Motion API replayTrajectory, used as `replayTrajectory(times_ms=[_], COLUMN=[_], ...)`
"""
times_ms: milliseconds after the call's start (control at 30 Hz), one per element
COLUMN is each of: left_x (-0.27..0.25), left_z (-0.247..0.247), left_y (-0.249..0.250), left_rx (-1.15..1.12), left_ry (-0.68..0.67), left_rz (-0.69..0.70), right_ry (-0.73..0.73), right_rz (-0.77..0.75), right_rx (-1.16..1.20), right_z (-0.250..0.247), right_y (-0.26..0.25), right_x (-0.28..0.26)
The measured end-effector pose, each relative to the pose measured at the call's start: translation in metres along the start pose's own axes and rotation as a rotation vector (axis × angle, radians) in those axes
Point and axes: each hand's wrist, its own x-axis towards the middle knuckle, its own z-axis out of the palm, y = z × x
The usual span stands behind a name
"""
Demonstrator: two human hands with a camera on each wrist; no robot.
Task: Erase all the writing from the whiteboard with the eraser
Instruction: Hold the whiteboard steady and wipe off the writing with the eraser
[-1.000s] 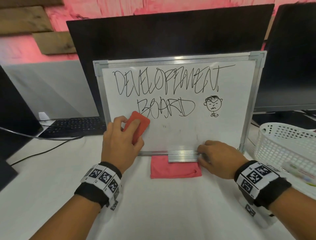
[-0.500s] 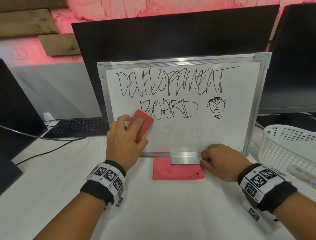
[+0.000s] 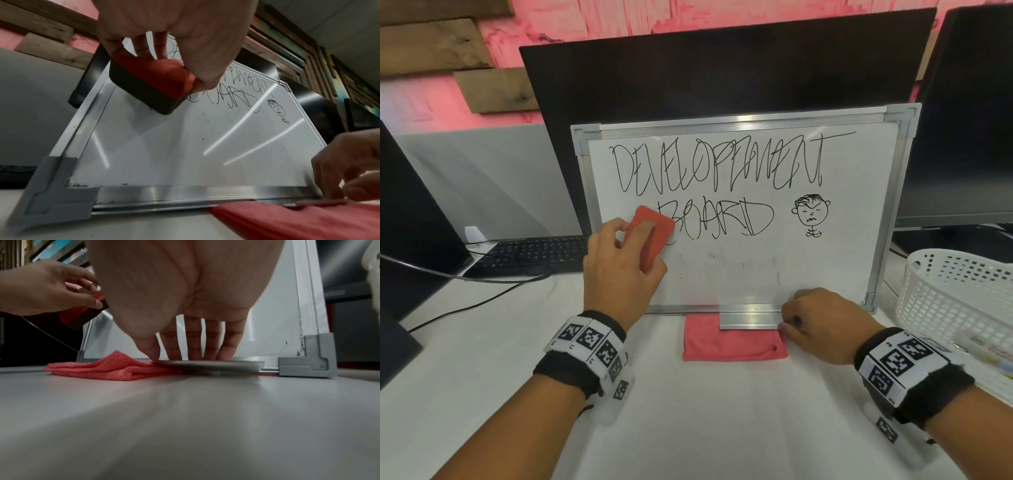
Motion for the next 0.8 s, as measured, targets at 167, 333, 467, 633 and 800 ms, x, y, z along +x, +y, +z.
replayTrajectory(times_ms=[167,333,467,633,800], left_x=[-0.011,-0.011,-0.016,-0.011,-0.019], left_z=[0.003,0.004,0.006,0.006,0.013], left_y=[0.002,0.001,0.009,0.012,0.022], left_rx=[0.037,-0.008,0.012,-0.047,0.027], left_ry=[-0.090,-0.041,-0.118,-0.067,-0.227], left_rz=[0.100,-0.021,0.020,-0.087,0.081], right_ry=[-0.008,-0.016,-0.014,-0.015,-0.018], right_rz=[0.011,0.020,0.025,0.026,0.033], right_rx=[0.005,0.011,0.013,0.012,0.012], right_z=[0.000,-0.001,-0.002,-0.002,-0.001], right_y=[0.001,0.000,0.000,-0.002,-0.001], right_x=[0.000,0.000,-0.001,0.000,-0.001])
